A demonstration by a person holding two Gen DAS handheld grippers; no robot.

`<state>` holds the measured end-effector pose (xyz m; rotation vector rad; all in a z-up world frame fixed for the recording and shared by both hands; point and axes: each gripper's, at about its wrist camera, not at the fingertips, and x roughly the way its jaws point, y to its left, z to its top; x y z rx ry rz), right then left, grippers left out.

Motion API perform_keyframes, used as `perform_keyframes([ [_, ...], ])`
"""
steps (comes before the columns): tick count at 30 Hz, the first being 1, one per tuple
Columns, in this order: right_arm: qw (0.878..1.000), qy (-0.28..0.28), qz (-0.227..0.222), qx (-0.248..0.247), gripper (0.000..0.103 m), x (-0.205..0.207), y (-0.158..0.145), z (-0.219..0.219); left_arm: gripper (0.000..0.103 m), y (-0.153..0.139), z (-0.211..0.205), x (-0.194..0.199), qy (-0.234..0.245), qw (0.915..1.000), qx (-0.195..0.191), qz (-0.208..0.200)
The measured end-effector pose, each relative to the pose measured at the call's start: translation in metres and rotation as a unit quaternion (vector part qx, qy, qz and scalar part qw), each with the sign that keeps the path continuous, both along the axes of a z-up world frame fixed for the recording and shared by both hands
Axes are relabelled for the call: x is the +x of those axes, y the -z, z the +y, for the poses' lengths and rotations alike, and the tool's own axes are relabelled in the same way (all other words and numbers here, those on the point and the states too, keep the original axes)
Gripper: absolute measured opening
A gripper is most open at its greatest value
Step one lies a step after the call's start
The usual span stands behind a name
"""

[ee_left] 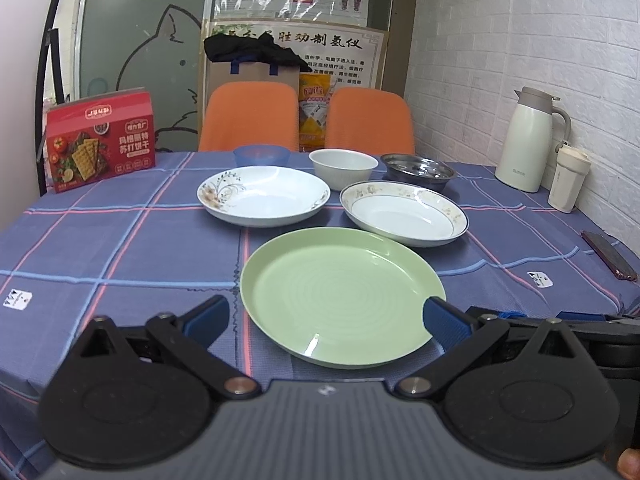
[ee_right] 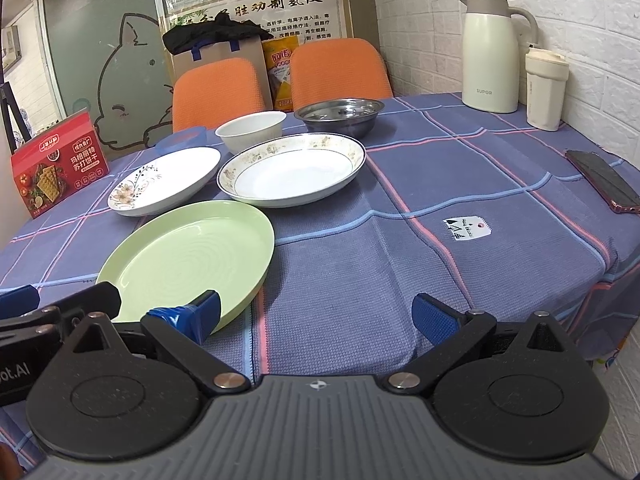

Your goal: Organize plates and bowls

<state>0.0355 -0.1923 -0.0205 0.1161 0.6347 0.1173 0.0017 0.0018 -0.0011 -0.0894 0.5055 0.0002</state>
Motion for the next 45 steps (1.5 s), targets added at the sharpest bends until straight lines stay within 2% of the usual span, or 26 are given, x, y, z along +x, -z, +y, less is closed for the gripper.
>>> perform_keyframes([
  [11,1.0,0.001,0.005,-0.002,0.09,0.005,0.001,0.0,0.103,0.002,0.001,0.005,0.002,0.9999,-0.006,0.008],
  [24,1.0,-0.004,0.025,0.001,0.09,0.038,0.0,0.005,0.103,-0.005,0.017,0.043,-0.006,0.9996,-0.015,0.024],
  [28,0.999,-0.027,0.027,-0.005,0.09,0.044,0.002,0.01,0.103,-0.004,0.027,0.058,-0.004,0.9988,-0.015,0.046],
  [35,0.996,-0.075,0.053,-0.014,0.09,0.072,0.016,0.024,0.103,0.014,0.061,0.095,0.006,0.9923,-0.061,0.108],
  [39,0.993,-0.096,0.063,-0.024,0.09,0.085,0.02,0.035,0.102,0.021,0.061,0.11,0.007,0.9915,-0.045,0.122],
  [42,0.991,-0.102,0.056,-0.061,0.09,0.087,0.024,0.045,0.103,0.026,0.056,0.118,0.012,0.9906,-0.027,0.134],
  [45,0.991,-0.109,0.047,-0.056,0.091,0.084,0.025,0.044,0.102,0.032,0.056,0.124,0.013,0.9897,-0.021,0.141],
])
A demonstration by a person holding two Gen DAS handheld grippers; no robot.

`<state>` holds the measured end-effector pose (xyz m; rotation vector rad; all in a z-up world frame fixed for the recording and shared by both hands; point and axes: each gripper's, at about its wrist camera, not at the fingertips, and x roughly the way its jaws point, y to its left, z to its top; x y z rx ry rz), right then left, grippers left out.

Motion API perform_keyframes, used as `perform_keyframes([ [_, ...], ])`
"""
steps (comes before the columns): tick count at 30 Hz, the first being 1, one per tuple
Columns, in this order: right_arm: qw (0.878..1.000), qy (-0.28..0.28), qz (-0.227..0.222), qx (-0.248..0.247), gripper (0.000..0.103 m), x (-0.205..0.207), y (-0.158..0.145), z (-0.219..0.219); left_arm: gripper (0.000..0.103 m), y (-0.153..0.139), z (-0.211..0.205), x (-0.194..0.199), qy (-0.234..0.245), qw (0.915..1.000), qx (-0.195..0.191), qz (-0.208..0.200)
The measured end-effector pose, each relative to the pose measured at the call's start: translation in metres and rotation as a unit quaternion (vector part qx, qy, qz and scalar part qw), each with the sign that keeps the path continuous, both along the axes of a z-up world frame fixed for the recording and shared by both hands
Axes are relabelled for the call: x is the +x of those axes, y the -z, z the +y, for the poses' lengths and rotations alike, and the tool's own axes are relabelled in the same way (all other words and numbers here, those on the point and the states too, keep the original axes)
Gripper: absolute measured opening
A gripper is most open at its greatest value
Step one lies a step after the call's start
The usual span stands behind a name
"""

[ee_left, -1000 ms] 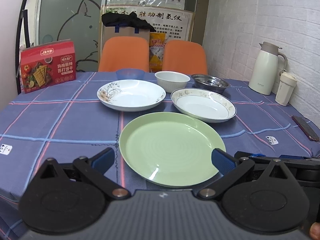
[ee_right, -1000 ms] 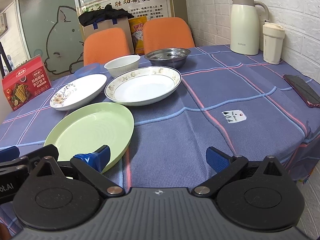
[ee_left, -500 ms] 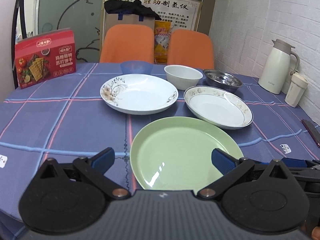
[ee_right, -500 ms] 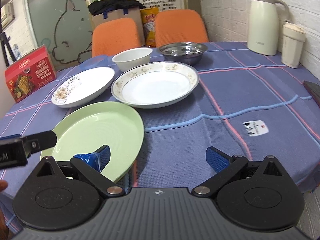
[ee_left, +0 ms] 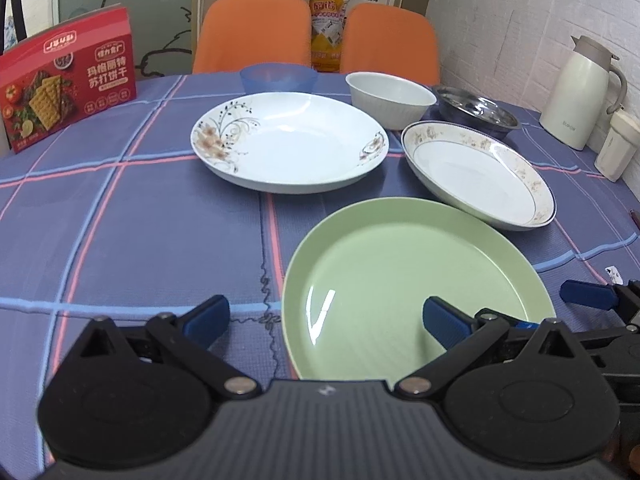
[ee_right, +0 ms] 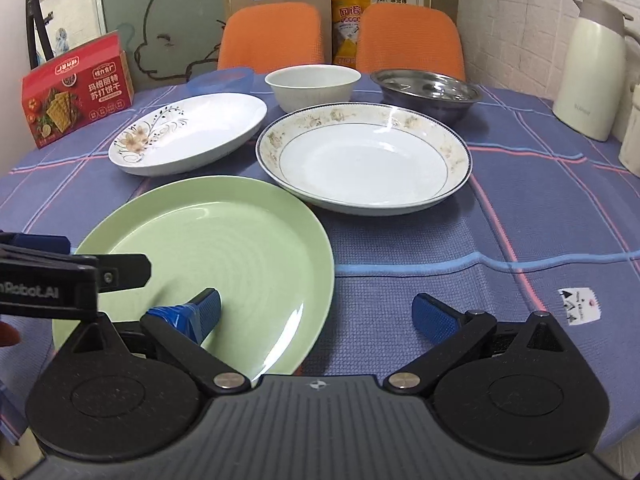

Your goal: Organize plates and bowls

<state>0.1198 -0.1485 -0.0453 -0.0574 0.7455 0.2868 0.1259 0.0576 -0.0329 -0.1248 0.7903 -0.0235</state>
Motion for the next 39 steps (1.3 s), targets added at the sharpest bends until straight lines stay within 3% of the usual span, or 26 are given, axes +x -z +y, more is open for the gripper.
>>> perform_keyframes([
  [2,1.0,-0.01,-0.019,0.004,0.091,-0.004,0.003,-0.003,0.102,0.004,0.002,0.004,0.003,0.9999,-0.005,0.014],
  [6,0.997,-0.026,-0.065,0.012,0.091,-0.015,0.01,-0.01,0.102,0.006,-0.003,0.004,0.011,0.9992,0.037,0.013],
  [11,0.999,-0.042,-0.024,0.007,0.09,-0.009,0.0,-0.002,0.102,0.005,0.002,0.001,0.023,0.9992,0.029,0.013],
  [17,0.997,-0.071,-0.04,0.011,0.09,-0.009,0.005,0.007,0.102,0.005,-0.001,0.002,0.044,0.9983,0.034,0.014],
  [23,0.995,-0.082,-0.057,0.018,0.085,-0.011,0.007,0.011,0.078,0.003,-0.006,-0.001,0.058,0.998,0.022,-0.005],
  [25,0.995,-0.085,-0.058,0.02,0.082,-0.015,0.007,0.013,0.056,0.001,-0.008,-0.005,0.074,0.9972,0.004,-0.007],
  [27,0.996,-0.075,-0.054,0.022,0.081,-0.019,0.005,0.018,0.05,0.0,-0.008,-0.008,0.07,0.9975,-0.003,-0.006],
  [32,0.996,-0.065,-0.048,0.021,0.082,-0.029,-0.002,0.033,0.046,-0.006,0.002,-0.02,0.052,0.9985,-0.013,-0.003],
  [39,0.99,-0.118,-0.081,0.013,0.083,-0.036,-0.014,0.087,0.047,-0.021,0.05,-0.042,-0.005,0.9998,-0.007,-0.019],
])
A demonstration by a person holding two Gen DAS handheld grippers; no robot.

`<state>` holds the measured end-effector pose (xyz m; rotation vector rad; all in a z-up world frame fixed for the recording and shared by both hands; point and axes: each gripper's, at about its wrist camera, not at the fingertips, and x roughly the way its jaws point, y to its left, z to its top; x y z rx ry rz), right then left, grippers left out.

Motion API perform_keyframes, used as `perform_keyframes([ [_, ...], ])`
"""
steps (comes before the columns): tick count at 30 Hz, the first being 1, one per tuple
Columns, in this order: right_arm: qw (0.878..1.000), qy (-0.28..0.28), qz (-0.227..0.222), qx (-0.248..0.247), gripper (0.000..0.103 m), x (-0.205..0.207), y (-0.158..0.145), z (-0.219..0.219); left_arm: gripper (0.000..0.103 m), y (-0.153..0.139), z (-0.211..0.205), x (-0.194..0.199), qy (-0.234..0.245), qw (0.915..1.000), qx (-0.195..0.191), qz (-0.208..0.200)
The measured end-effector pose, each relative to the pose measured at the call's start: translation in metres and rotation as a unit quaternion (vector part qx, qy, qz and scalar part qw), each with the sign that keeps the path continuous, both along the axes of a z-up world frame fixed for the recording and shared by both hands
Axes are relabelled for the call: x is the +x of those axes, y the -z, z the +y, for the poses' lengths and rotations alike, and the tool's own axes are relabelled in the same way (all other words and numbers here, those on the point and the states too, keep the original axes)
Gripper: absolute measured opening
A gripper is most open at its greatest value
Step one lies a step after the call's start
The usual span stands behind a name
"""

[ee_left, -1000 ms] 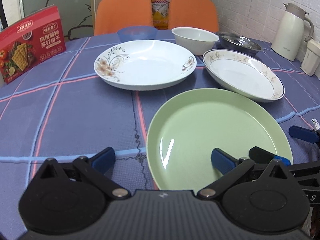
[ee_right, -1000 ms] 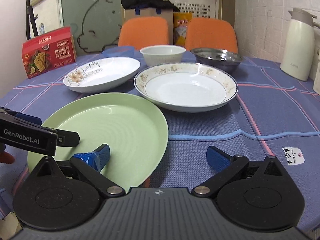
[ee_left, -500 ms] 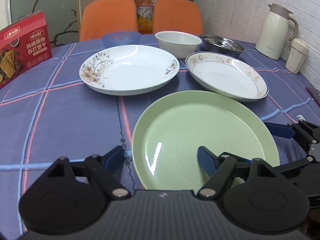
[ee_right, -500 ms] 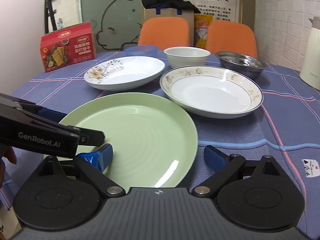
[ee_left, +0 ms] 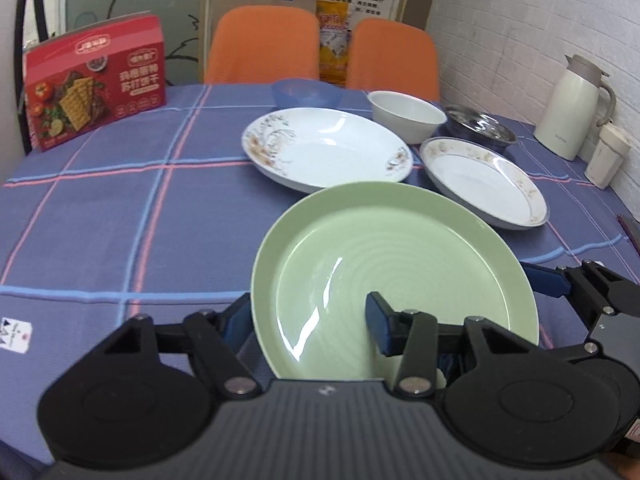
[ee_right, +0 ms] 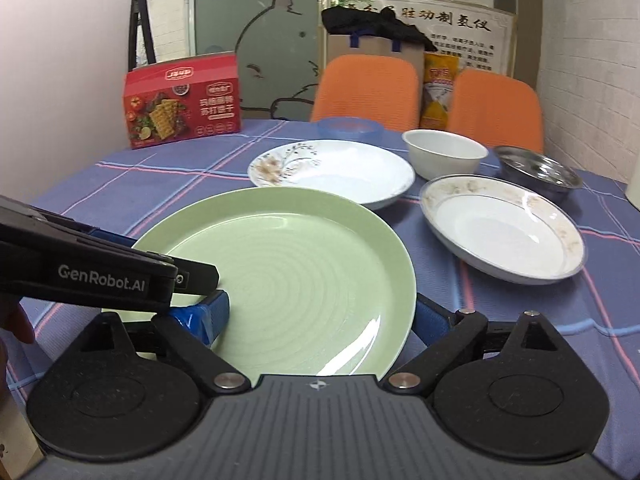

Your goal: Organize plates and bowls

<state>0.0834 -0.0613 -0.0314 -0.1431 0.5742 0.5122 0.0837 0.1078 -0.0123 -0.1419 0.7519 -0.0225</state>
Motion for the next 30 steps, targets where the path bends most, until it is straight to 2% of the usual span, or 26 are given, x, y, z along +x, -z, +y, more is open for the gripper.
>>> perform_keyframes([
  [3,1.0,-0.022,0.007,0.0,0.083,0.01,0.007,0.02,0.047,0.005,0.024,0.0,-0.026,0.9996,0.001,0.006],
  [6,0.999,-0.031,0.034,0.002,0.085,0.018,0.017,0.029,0.048,0.018,0.037,0.009,-0.04,0.9989,-0.007,0.026],
  [8,0.999,-0.039,0.03,0.007,0.085,0.016,0.018,0.027,0.055,0.02,0.037,0.007,-0.036,0.9992,-0.001,0.015],
  [9,0.998,-0.042,0.034,0.011,0.084,0.016,0.017,0.024,0.064,0.02,0.036,0.007,-0.031,0.9994,0.0,0.013],
  [11,0.998,-0.042,0.045,0.023,0.083,0.019,0.012,0.014,0.072,0.021,0.034,0.007,-0.028,0.9996,0.001,0.005],
  [12,0.997,-0.034,0.049,0.042,0.083,0.02,0.008,0.006,0.081,0.019,0.036,0.006,-0.028,0.9996,-0.007,-0.001],
  [15,0.994,0.004,0.054,0.09,0.084,0.028,-0.005,-0.019,0.084,0.008,0.047,0.006,-0.035,0.9983,-0.038,-0.028],
  [16,0.993,0.013,0.056,0.099,0.084,0.033,-0.008,-0.025,0.096,0.003,0.051,0.008,-0.042,0.9976,-0.041,-0.035],
  [17,0.993,0.019,0.058,0.105,0.084,0.039,-0.011,-0.028,0.103,0.0,0.053,0.01,-0.052,0.9969,-0.04,-0.043],
  [21,0.99,0.024,0.069,0.119,0.084,0.07,-0.013,-0.029,0.102,-0.008,0.058,0.017,-0.062,0.9959,-0.032,-0.058],
  [26,0.985,0.023,0.111,0.132,0.083,0.11,-0.003,-0.022,0.102,-0.003,0.063,0.026,-0.067,0.996,-0.036,-0.047],
  [30,0.984,0.008,0.112,0.139,0.083,0.116,-0.007,-0.023,0.102,-0.001,0.067,0.032,-0.07,0.9961,-0.032,-0.043],
])
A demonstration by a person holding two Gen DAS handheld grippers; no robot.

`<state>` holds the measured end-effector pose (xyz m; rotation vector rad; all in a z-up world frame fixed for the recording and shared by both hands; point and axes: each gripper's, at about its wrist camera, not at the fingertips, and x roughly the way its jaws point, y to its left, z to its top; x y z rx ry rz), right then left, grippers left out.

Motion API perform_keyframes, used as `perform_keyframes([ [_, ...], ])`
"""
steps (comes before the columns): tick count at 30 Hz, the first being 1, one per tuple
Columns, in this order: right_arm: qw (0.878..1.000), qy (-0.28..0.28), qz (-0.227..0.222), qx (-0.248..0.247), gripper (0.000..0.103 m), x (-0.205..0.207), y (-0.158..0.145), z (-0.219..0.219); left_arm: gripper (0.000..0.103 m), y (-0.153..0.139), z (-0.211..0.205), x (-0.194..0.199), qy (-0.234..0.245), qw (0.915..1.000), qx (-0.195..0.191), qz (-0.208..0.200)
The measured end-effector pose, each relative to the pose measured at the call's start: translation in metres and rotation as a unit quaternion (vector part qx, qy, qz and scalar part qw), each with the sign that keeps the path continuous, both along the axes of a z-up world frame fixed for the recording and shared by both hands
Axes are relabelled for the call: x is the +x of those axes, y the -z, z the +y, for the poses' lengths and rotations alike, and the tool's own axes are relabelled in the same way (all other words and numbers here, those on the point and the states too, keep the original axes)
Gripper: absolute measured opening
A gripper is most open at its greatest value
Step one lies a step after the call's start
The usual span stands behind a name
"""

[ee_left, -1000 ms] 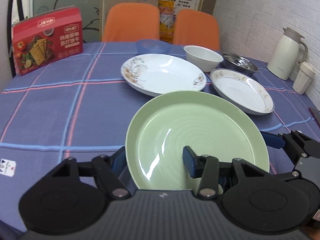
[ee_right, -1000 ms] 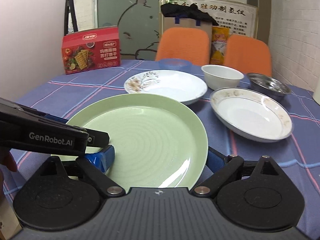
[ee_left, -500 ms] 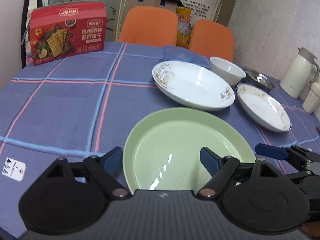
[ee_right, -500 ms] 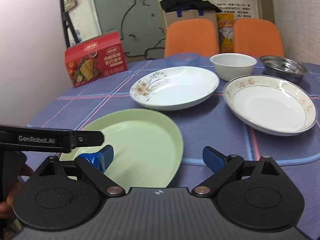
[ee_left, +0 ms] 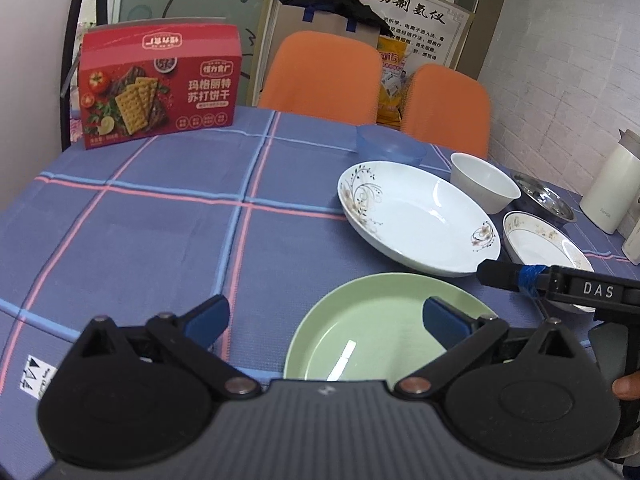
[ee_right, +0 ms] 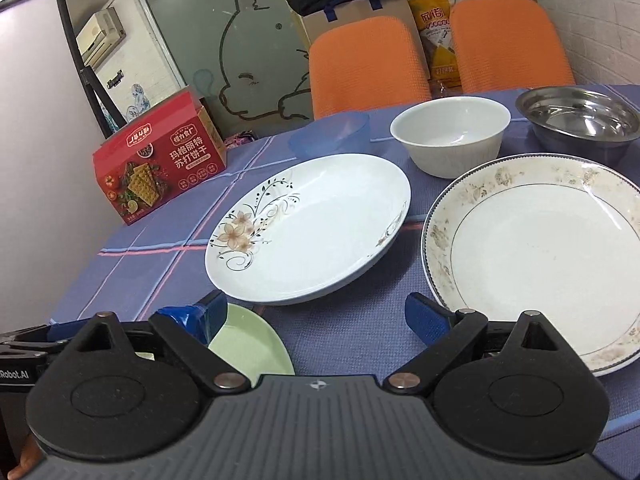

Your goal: Organize plates and bowls

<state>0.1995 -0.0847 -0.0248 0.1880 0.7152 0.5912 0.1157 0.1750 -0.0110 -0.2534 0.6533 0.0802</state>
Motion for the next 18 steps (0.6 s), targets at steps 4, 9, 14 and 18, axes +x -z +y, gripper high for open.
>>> perform_keyframes([
  [4,1.0,0.017,0.0,-0.003,0.083,-0.001,-0.002,-0.004,0.102,0.0,0.004,0.009,0.0,1.0,-0.001,0.001],
  [9,0.999,-0.004,-0.028,-0.033,0.083,0.013,-0.015,0.021,0.102,-0.01,0.012,0.042,0.014,0.9999,-0.004,-0.002],
  [14,0.996,-0.004,-0.066,-0.063,0.084,0.042,-0.029,0.033,0.102,-0.018,0.027,0.087,0.019,0.9998,-0.004,0.006],
  [18,0.996,-0.006,-0.047,-0.081,0.084,0.07,-0.018,0.036,0.102,-0.012,0.034,0.111,0.013,0.9996,-0.004,0.026],
])
